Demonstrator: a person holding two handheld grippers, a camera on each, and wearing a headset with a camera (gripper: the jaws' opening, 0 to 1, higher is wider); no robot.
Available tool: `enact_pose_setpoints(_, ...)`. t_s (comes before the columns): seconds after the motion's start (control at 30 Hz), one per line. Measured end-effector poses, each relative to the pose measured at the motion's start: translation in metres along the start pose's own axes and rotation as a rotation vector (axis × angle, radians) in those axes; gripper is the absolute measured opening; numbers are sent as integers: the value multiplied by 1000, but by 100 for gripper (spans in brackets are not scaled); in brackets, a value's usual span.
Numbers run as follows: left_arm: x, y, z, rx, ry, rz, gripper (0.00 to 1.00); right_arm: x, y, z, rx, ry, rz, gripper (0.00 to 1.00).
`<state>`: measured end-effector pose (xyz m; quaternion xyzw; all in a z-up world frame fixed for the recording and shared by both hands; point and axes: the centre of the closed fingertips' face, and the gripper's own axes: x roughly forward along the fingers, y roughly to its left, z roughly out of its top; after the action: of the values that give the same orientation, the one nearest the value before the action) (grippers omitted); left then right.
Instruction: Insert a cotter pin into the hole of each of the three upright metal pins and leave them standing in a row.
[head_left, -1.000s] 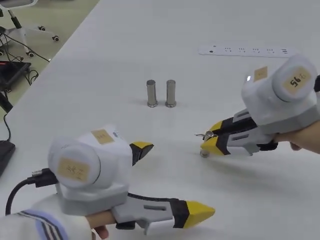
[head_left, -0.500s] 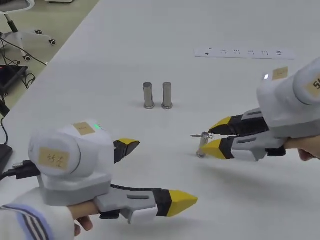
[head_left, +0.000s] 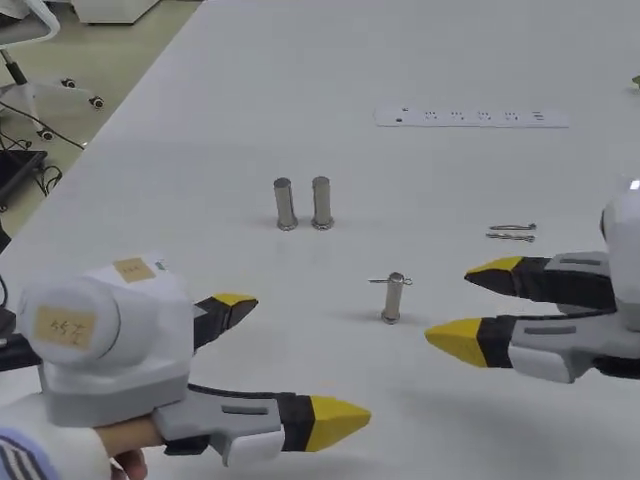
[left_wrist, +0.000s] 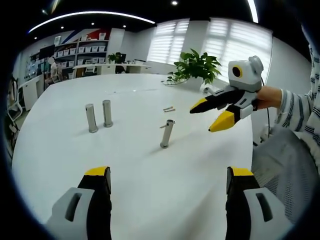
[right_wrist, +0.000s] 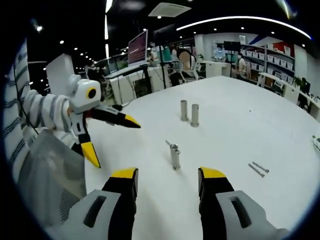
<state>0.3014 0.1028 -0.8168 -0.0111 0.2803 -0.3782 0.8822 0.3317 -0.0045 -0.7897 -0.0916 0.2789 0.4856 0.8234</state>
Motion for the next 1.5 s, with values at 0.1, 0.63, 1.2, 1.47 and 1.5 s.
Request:
enact_pose_setpoints(0.1, -3, 1, -3, -20, 13, 2, 96, -10, -3, -7, 34, 5, -44, 59)
enact_pose_setpoints(0.63, -21, 29, -2, -71, 20, 77, 98, -38, -5, -27, 206, -11, -132, 99)
enact_pose_setpoints(1.2, -25, 100, 40, -93, -51, 233, 88, -53, 8, -34, 253, -33, -139, 100)
enact_pose_setpoints(1.47, -7, 122, 64, -13, -105, 263, 71, -61, 12, -38, 267, -33, -152, 99)
enact_pose_setpoints(1.5, -5, 124, 64, -4, -99, 264, 69, -62, 12, -38, 270, -34, -155, 99)
